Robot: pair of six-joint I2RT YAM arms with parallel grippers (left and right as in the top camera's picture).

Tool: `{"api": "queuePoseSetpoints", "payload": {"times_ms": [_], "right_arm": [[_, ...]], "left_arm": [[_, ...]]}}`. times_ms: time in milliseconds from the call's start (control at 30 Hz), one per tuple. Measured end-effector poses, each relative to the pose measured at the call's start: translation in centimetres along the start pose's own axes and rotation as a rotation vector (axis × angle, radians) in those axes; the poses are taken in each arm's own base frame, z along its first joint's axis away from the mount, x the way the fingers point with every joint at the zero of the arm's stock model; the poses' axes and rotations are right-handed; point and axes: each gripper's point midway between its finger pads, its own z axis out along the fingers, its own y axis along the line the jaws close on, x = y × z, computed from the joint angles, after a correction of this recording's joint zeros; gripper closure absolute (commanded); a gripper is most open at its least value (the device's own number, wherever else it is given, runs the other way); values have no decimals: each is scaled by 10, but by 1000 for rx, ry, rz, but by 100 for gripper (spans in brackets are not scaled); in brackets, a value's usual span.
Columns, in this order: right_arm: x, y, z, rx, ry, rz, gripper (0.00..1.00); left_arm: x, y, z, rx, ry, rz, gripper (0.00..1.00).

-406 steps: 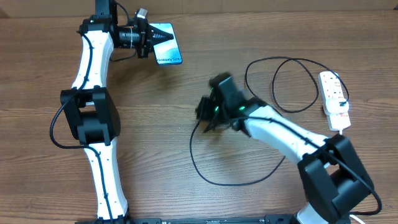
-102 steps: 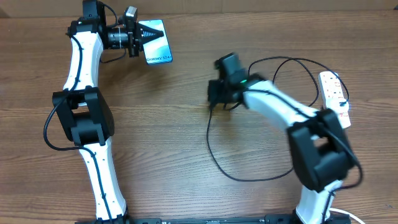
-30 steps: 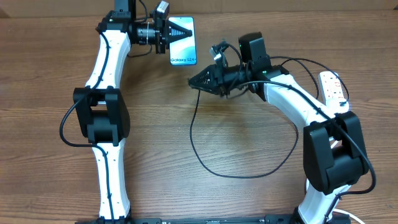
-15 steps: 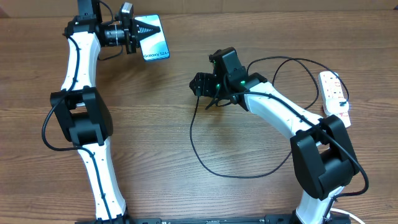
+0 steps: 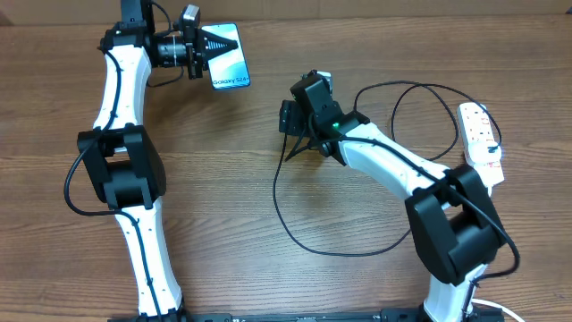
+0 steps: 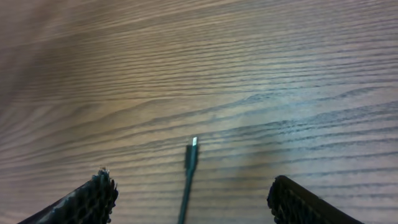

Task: Plug charger to phone and switch on socket

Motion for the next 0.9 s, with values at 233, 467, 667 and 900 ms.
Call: {"api": "queuePoseSetpoints", "payload": {"times_ms": [233,467,667,900], "right_arm": [[16,-2,30,-7,28,-3,15],[37,-1,48,-5,72,-23,12],[35,2,51,-8,59,-25,12],[32,4,54,-9,44,-24,12]], "left_arm": [[0,0,0,0,0,0,96],[0,0,0,0,0,0,96],[0,0,0,0,0,0,96],[0,0,0,0,1,0,96]]}}
